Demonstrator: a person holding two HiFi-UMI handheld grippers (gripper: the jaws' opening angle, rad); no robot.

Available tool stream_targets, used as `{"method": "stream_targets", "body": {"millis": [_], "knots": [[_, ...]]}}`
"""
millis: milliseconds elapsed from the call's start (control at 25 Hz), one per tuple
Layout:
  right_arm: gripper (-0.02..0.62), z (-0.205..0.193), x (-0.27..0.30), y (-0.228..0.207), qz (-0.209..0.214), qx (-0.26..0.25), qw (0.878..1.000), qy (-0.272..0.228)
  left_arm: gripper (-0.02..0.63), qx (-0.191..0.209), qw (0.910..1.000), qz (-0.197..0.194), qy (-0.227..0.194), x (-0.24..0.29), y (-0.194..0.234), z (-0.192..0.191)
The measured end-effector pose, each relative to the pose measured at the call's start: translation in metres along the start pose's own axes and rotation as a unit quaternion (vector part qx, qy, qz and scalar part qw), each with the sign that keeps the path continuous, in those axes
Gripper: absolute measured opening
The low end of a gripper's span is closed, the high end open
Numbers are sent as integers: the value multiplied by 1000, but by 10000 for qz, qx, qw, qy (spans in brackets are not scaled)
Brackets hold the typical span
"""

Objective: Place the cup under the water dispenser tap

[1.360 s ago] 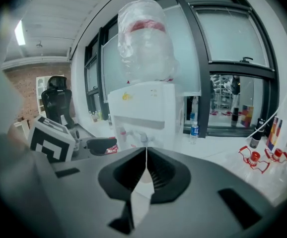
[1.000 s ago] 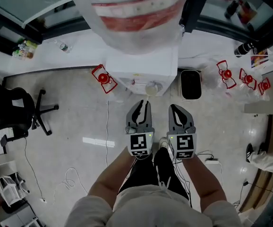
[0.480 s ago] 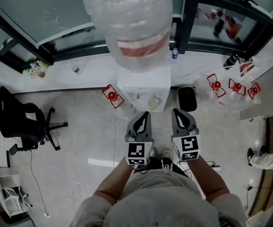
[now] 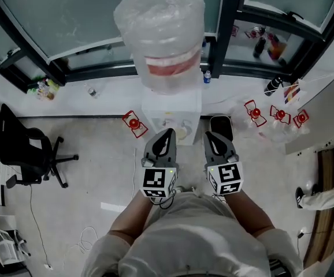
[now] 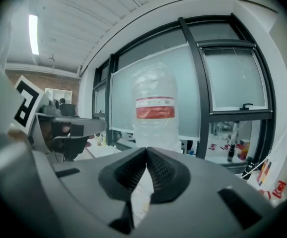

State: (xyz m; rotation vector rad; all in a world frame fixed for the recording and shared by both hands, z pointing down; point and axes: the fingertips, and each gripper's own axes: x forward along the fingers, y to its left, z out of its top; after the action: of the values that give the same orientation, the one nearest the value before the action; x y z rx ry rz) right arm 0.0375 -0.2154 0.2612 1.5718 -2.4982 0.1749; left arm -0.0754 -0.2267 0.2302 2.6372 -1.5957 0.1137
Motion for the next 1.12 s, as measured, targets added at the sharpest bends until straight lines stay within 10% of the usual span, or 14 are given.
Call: {"method": "stream_targets", "body": {"millis": [1120], "knots": [[26, 22, 34, 0, 267, -258, 9991, -198, 20, -223, 9996, -137, 86, 29, 16, 1]]}}
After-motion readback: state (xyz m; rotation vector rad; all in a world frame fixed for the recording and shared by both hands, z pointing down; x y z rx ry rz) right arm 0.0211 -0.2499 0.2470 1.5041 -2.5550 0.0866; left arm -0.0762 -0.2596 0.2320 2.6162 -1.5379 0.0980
